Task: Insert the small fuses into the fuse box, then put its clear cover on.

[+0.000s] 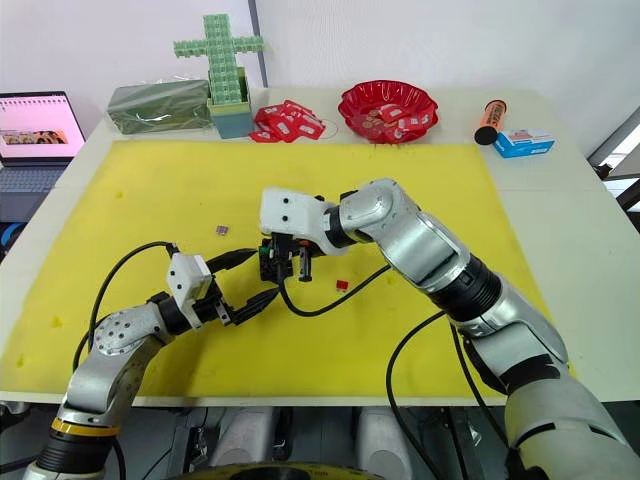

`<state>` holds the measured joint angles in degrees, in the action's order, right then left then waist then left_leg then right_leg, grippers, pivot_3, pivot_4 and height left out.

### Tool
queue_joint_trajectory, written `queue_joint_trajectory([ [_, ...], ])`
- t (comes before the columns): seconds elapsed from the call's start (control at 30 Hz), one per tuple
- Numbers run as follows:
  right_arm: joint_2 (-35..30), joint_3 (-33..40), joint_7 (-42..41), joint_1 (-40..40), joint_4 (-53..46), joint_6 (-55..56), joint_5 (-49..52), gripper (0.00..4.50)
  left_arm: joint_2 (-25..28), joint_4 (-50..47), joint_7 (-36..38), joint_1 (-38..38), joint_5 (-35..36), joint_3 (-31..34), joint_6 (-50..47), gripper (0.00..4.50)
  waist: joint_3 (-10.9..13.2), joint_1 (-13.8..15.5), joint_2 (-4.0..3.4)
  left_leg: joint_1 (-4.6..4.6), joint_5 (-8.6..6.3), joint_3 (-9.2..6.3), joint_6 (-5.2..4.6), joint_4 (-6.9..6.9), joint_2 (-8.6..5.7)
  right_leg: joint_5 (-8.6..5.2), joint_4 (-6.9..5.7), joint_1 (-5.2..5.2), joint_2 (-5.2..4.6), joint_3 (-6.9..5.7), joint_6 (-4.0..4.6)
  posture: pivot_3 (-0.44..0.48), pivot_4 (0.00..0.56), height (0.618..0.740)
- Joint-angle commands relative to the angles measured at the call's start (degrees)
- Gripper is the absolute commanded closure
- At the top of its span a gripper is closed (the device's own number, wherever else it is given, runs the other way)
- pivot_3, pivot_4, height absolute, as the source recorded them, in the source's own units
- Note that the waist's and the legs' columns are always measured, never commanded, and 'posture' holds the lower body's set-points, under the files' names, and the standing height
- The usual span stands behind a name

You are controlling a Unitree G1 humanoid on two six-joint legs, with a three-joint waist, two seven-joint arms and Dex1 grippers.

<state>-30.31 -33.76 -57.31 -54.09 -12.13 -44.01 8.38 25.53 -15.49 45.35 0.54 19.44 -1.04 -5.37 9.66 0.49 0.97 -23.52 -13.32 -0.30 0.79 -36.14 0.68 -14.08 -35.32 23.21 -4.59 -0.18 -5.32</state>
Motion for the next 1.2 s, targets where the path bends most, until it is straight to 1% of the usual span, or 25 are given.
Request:
queue_joint_trajectory([
  [0.03,0.53,-0.06,-0.69,-1.13,-1.66,0.29,-1.14,4.50,-0.89,0.08,-0.78,0.15,0.15,0.87,2.53,0.03,0.00,0.00,0.00,0.00,0.00,0.00,0.00,0.00,0.00,0.00,0.00,0.00,0.00,0.00,0.00,0.000,0.150,0.740],
  [0.17,0.95,-0.35,-0.80,-0.91,-1.25,0.33,-1.84,4.50,-1.42,1.41,-0.81,-0.15,0.32,1.31,3.69,0.03,0.00,0.01,0.00,0.00,0.00,-0.01,0.00,-0.01,0.00,0.00,0.00,0.00,0.00,0.00,0.00,0.000,0.150,0.740],
  [0.33,1.97,-0.82,-0.90,-1.64,0.36,0.80,-2.81,4.50,-1.24,4.01,-0.32,0.47,-1.87,0.43,7.31,0.03,0.00,-0.07,0.00,0.00,0.00,0.00,0.00,0.00,-0.01,0.00,0.00,0.00,0.00,0.00,0.00,0.000,0.150,0.740],
  [0.63,2.30,-0.96,-1.97,-1.58,2.14,1.85,-4.80,4.50,-1.48,4.61,-0.65,0.11,-1.67,0.44,8.03,0.03,0.00,-0.07,0.00,0.00,0.00,0.00,0.00,0.00,0.00,0.00,-0.01,0.01,-0.01,0.00,0.00,0.000,0.150,0.740],
  [1.2,2.52,-1.14,-3.41,0.18,2.10,1.91,-6.30,4.50,-1.69,7.78,-0.33,-0.02,-2.77,0.06,11.82,0.03,0.00,-0.10,0.00,0.00,0.00,-0.01,0.00,0.00,0.00,0.00,-0.01,0.01,-0.01,0.00,-0.01,0.000,0.150,0.740],
])
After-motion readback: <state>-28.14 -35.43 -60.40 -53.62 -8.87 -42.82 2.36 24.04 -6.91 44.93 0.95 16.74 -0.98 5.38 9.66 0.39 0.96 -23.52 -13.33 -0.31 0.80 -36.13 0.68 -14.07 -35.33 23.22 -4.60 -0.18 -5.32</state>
